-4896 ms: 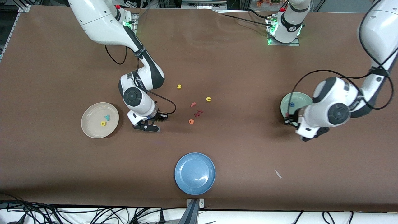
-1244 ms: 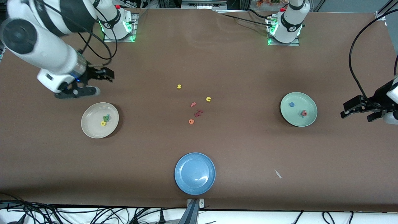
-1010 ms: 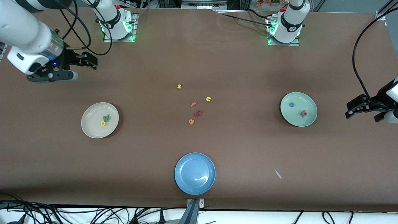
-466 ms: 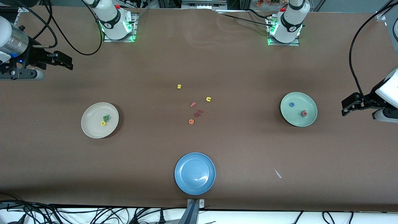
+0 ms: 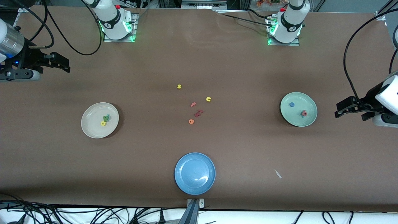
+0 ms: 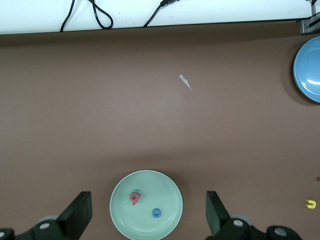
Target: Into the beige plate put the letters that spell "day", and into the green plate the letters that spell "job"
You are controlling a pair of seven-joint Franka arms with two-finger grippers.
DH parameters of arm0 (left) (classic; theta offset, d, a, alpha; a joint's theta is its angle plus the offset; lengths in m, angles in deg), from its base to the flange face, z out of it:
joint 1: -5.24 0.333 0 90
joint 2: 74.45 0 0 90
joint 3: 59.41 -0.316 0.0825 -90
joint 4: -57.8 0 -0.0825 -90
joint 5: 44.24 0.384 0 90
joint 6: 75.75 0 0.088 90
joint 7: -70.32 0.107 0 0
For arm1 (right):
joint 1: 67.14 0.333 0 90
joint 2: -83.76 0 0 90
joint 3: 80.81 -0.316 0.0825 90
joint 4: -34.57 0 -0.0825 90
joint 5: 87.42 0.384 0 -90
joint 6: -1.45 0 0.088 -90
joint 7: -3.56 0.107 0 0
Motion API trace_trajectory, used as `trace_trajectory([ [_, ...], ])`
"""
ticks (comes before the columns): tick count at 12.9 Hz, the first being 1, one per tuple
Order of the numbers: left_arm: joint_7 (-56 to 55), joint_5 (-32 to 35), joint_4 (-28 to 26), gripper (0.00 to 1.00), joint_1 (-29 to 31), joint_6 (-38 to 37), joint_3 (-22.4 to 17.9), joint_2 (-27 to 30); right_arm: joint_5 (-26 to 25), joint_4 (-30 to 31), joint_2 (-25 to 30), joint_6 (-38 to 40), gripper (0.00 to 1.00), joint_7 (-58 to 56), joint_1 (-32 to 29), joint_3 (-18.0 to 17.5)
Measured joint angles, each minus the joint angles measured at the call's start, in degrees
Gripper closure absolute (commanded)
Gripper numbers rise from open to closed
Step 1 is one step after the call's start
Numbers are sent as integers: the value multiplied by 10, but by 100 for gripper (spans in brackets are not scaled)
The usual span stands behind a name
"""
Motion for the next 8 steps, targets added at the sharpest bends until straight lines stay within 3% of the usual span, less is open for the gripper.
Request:
trace_trajectory([
  [8, 0, 0, -3, 0, -2, -2, 3, -8, 0, 3, -6, -1, 0, -1, -2, 5],
])
